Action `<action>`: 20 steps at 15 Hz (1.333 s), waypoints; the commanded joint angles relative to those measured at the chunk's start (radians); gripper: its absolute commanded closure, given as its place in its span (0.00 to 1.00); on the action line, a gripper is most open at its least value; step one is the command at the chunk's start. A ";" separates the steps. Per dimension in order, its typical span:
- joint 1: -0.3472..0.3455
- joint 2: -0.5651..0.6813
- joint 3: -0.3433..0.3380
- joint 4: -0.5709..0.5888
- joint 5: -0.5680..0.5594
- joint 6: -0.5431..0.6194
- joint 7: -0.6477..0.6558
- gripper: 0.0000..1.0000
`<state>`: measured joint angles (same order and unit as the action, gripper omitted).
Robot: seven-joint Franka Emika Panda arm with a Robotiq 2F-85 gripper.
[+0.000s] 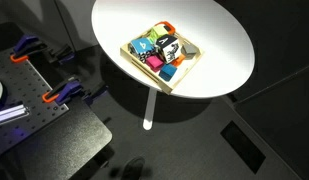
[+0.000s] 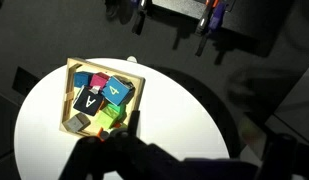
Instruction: Remove one toy foam from the box
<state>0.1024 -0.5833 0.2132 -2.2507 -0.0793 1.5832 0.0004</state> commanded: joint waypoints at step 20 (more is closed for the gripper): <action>-0.045 0.126 -0.164 -0.172 -0.011 0.408 -0.019 0.00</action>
<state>0.0750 -0.4701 0.0731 -2.3882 -0.0794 1.9019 -0.0008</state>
